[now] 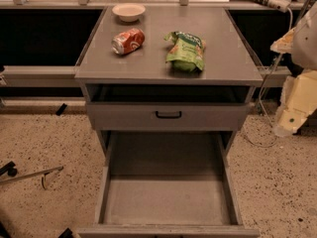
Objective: Place green rice chip bag into middle drawer
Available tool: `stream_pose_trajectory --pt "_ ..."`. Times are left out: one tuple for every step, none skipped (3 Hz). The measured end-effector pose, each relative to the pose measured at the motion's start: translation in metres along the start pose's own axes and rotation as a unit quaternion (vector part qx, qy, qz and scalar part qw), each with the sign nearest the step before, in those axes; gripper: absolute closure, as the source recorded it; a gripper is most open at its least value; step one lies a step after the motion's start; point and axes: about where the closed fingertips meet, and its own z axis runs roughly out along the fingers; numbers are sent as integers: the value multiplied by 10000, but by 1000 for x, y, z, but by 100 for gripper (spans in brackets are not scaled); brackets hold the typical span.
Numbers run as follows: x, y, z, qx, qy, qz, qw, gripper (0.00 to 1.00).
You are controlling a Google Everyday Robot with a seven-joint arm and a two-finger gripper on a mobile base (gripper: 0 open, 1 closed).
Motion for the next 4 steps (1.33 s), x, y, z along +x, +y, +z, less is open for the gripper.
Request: stream_pose_trajectory --pt "0 0 0 0 0 0 10000 0" --pt "-1 -13 9 129 -162 61 9998 0" --pt "9 -63 33 384 -711 361 9961 0" --pt "6 -130 72 562 -1248 589 9888 0"
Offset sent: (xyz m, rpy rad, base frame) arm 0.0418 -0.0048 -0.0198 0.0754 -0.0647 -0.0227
